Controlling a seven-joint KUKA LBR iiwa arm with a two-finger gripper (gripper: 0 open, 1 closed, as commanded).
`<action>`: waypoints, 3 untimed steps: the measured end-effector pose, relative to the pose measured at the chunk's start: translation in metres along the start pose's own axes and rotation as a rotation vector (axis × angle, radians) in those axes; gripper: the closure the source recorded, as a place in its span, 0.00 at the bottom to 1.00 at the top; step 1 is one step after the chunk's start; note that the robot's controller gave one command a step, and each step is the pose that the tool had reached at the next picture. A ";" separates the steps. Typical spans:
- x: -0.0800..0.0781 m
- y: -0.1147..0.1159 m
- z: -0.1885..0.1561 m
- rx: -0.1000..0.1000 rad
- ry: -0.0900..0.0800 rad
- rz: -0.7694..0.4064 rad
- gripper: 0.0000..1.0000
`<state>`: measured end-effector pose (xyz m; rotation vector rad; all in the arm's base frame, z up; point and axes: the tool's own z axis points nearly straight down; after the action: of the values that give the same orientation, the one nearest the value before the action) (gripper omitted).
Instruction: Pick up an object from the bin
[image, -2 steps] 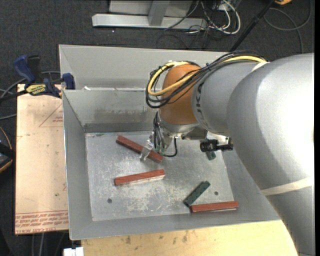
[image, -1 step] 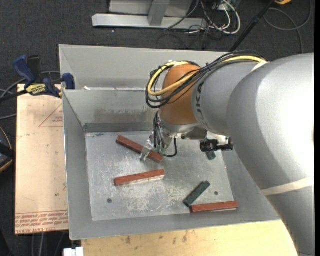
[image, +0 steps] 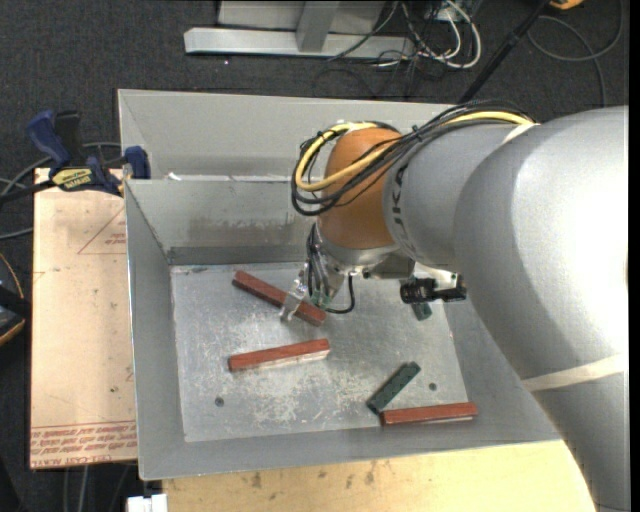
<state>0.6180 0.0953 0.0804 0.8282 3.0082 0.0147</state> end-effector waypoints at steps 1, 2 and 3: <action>0.001 -0.001 -0.004 0.007 0.009 -0.001 1.00; 0.004 -0.003 -0.021 0.016 0.020 -0.001 1.00; 0.003 -0.002 -0.040 0.016 0.020 -0.002 1.00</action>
Offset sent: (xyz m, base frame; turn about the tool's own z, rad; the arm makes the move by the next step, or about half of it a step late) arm 0.0000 -0.0001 0.0180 -0.0002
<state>0.6133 0.0949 0.1199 0.8321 3.0315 -0.0004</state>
